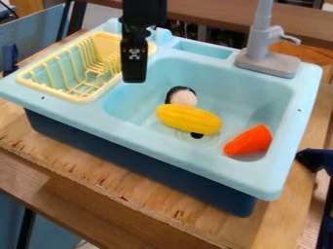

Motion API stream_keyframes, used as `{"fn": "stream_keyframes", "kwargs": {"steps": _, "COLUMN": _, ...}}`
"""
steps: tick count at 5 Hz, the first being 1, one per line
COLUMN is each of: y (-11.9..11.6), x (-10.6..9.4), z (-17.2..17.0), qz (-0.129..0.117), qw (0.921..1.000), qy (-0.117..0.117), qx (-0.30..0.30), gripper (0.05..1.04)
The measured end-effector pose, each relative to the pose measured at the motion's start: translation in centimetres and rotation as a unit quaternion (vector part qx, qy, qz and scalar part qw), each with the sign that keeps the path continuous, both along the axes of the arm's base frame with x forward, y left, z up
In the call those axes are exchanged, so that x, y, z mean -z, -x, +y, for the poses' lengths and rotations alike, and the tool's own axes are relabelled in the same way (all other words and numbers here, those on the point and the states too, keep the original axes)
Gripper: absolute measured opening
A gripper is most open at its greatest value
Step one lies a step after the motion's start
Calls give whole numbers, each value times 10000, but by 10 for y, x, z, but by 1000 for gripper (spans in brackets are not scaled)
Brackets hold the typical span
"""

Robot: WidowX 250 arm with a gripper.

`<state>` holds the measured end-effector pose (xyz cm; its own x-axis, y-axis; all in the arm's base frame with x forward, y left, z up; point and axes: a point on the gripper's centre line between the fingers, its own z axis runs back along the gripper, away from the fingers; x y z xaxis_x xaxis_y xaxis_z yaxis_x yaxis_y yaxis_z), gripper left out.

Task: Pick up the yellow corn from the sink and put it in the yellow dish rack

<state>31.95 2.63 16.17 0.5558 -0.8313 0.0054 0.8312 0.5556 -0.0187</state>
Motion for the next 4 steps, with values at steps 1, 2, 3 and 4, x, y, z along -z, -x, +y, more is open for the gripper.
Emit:
{"fn": "stream_keyframes", "kwargs": {"steps": 1, "y": -5, "x": 15, "z": -6, "qz": 163, "qw": 9920, "qy": -69, "qx": 1249, "gripper": 1000}}
{"fn": "stream_keyframes", "kwargs": {"steps": 2, "y": -17, "x": 27, "z": -13, "qz": 290, "qw": 9688, "qy": 102, "qx": 2461, "gripper": 1000}}
{"fn": "stream_keyframes", "kwargs": {"steps": 3, "y": -18, "x": 35, "z": -22, "qz": 113, "qw": 9332, "qy": 360, "qx": 3575, "gripper": 1000}}
{"fn": "stream_keyframes", "kwargs": {"steps": 4, "y": -17, "x": 47, "z": -31, "qz": 77, "qw": 9283, "qy": 354, "qx": 3700, "gripper": 1000}}
